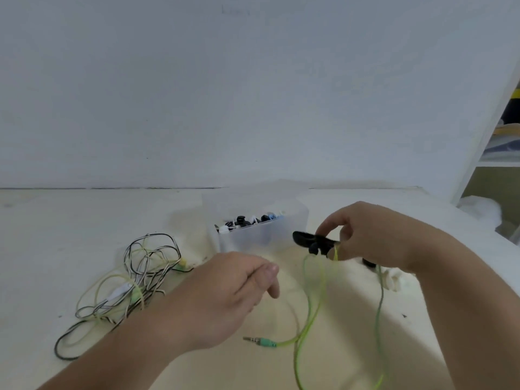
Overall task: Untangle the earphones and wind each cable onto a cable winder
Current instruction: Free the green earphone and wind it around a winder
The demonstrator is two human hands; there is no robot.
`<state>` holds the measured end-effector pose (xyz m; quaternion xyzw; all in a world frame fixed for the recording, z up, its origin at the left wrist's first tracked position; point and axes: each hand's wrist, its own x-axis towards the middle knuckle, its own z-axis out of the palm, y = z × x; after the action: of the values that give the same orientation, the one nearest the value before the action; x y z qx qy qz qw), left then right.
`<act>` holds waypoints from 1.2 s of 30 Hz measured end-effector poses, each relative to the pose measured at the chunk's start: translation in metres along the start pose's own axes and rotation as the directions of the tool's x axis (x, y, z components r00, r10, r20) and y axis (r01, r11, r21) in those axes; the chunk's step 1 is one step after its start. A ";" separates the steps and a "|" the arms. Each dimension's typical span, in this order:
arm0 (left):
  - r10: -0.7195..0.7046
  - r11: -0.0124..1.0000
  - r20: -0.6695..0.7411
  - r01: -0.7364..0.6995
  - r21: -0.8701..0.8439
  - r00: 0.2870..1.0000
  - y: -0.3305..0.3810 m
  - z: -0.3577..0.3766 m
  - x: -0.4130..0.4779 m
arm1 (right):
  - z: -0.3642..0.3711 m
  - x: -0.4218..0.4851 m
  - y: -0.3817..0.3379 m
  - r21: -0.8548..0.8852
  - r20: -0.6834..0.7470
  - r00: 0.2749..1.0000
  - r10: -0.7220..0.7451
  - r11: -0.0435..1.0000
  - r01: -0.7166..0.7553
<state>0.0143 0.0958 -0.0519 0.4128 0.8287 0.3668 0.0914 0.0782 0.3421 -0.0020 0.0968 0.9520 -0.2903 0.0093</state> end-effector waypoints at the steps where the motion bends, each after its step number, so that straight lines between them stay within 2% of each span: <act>1: -0.024 1.000 -0.047 0.023 -0.012 0.999 -0.002 0.000 -0.001 | 0.003 0.000 -0.007 0.013 0.076 0.994 -0.076 0.997 0.075; 3: -0.041 0.999 -0.185 0.041 -0.008 0.982 -0.003 0.001 0.004 | 0.007 -0.005 -0.015 0.022 0.150 0.975 -0.166 0.986 0.164; 5: -0.046 0.999 -0.329 0.044 -0.014 0.943 -0.005 -0.003 0.007 | 0.014 -0.003 -0.022 -0.010 0.125 0.971 -0.205 0.978 0.208; 7: -0.063 0.997 -0.374 0.045 -0.057 0.925 -0.005 -0.008 0.006 | 0.024 -0.001 -0.030 -0.062 0.085 0.967 -0.241 0.967 0.247; 11: -0.055 0.998 -0.146 0.047 -0.052 0.988 -0.001 -0.004 0.003 | 0.038 -0.003 -0.047 -0.042 0.105 0.937 -0.333 0.940 0.339; 13: -0.028 0.999 -0.094 0.027 -0.017 0.995 0.000 -0.001 0.004 | 0.040 -0.003 -0.050 -0.031 0.107 0.926 -0.363 0.929 0.368; 18: -0.059 0.992 -0.107 0.046 -0.121 0.992 -0.006 -0.003 0.008 | 0.040 -0.002 -0.051 -0.002 0.039 0.931 -0.362 0.932 0.363; 22: -0.149 0.977 -0.167 0.119 -0.177 0.975 -0.012 0.000 0.010 | 0.035 -0.005 -0.053 0.036 -0.028 0.936 -0.350 0.936 0.350; 25: -0.246 0.917 -0.211 0.156 -0.368 0.946 -0.013 -0.004 0.012 | 0.032 -0.006 -0.051 0.086 -0.053 0.950 -0.308 0.946 0.312; 29: -0.313 0.807 -0.183 0.159 -0.569 0.932 -0.011 -0.010 0.011 | 0.031 -0.005 -0.048 0.119 -0.092 0.966 -0.242 0.960 0.252; 32: -0.312 0.770 -0.165 0.148 -0.620 0.936 -0.010 -0.012 0.011 | 0.032 -0.005 -0.048 0.127 -0.084 0.971 -0.224 0.964 0.233; 36: -0.282 0.787 -0.170 0.126 -0.604 0.944 -0.009 -0.015 0.011 | 0.032 -0.005 -0.049 0.128 -0.057 0.972 -0.226 0.964 0.232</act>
<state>-0.0054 0.0927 -0.0458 0.2218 0.7198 0.6410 0.1478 0.0728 0.2838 -0.0018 -0.0073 0.9352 -0.3504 -0.0506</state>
